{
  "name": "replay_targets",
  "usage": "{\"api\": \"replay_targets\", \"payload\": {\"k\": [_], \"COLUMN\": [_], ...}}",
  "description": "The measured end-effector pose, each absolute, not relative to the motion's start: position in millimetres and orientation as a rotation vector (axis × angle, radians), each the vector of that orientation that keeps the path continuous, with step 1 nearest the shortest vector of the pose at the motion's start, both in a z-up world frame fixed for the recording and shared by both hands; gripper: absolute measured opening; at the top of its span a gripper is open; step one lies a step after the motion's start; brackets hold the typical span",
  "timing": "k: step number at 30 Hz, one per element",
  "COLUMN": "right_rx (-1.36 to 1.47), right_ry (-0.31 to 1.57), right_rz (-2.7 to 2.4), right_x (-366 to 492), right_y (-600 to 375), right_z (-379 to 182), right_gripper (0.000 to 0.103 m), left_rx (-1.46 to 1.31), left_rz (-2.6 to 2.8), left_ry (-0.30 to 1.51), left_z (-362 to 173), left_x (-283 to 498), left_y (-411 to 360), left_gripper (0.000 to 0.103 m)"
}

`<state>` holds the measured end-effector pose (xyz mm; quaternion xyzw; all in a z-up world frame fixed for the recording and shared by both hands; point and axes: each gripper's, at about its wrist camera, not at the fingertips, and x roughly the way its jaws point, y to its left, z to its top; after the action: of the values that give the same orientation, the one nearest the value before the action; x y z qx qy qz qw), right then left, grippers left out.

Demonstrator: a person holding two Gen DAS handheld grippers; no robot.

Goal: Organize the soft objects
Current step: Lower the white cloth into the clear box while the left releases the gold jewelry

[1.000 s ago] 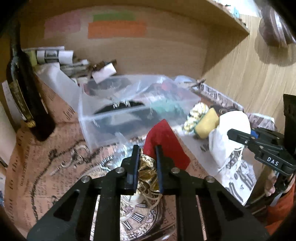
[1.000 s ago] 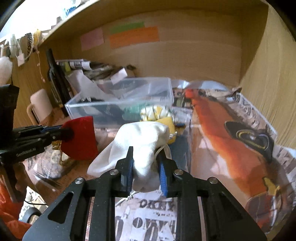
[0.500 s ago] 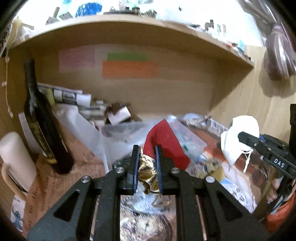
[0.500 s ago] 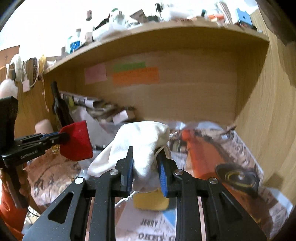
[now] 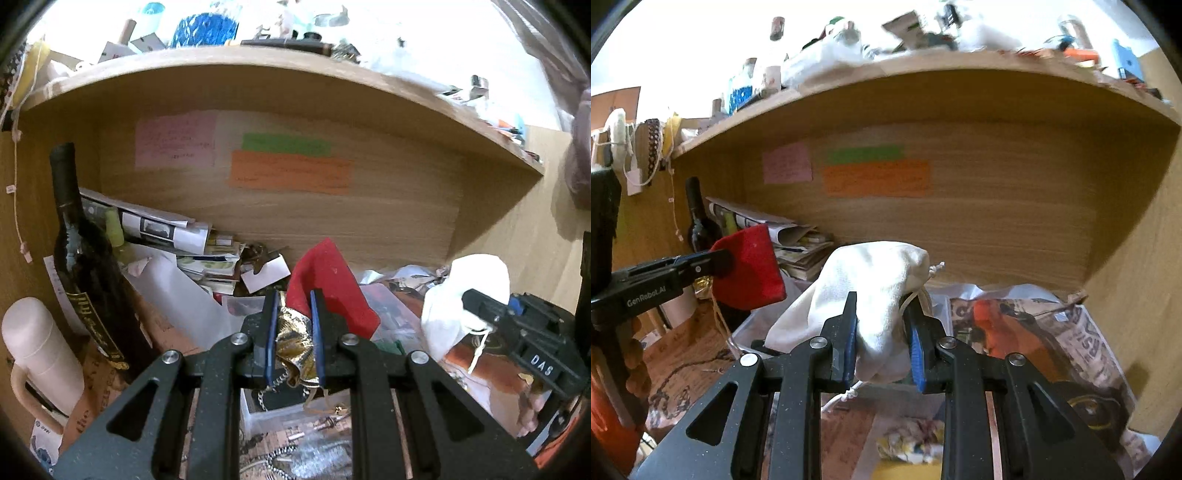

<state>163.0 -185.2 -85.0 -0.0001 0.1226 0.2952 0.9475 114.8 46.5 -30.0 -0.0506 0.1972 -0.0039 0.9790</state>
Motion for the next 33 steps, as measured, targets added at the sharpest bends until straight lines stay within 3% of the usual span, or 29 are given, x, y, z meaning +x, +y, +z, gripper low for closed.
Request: {"api": "replay_targets", "payload": {"k": [29, 33], "right_rx": [-0.162, -0.178], "right_ry": [0.486, 0.487], "right_rz": [0.568, 0.571], "right_x": [236, 235], "right_y": [-108, -106], "right_z": [-137, -138], "right_gripper": [0.024, 0.034], "left_rx": [-0.069, -0.063], "left_rz": [0.032, 0.031], "left_ry": [0.697, 0.701], "left_z": [-109, -109], "left_x": [199, 197], "left_y": [42, 41], "left_gripper": [0.016, 0.022]}}
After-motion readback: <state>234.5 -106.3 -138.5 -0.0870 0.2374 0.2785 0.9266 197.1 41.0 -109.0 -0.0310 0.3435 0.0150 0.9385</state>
